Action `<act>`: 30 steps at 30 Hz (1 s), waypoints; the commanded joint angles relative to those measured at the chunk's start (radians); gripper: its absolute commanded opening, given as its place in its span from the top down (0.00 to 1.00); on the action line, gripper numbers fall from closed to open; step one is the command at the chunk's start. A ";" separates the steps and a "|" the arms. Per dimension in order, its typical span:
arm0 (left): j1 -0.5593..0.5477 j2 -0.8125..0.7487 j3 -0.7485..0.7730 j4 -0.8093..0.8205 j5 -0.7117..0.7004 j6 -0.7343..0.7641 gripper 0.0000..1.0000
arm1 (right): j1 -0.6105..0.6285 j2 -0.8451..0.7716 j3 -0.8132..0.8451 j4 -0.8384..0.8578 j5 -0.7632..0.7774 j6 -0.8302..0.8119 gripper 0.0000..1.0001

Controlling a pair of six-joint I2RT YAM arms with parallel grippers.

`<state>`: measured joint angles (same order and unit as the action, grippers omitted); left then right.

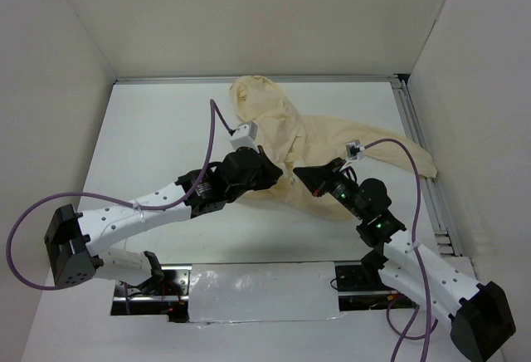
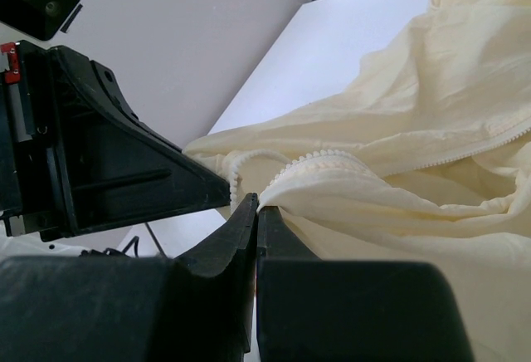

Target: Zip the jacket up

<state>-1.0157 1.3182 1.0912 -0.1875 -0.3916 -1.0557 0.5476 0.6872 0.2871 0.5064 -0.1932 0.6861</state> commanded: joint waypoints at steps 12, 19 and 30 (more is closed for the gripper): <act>0.000 -0.004 0.056 0.007 -0.006 -0.026 1.00 | 0.023 0.021 0.001 0.084 0.008 -0.008 1.00; -0.001 0.010 0.061 0.006 -0.003 -0.027 1.00 | 0.023 0.040 0.011 0.089 -0.002 -0.003 1.00; -0.001 0.030 0.078 -0.009 -0.015 -0.040 1.00 | 0.021 0.021 0.021 0.066 0.015 -0.011 1.00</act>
<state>-1.0157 1.3487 1.1343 -0.2321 -0.3923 -1.0817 0.5610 0.7242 0.2859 0.5320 -0.1940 0.6865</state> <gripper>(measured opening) 0.030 0.011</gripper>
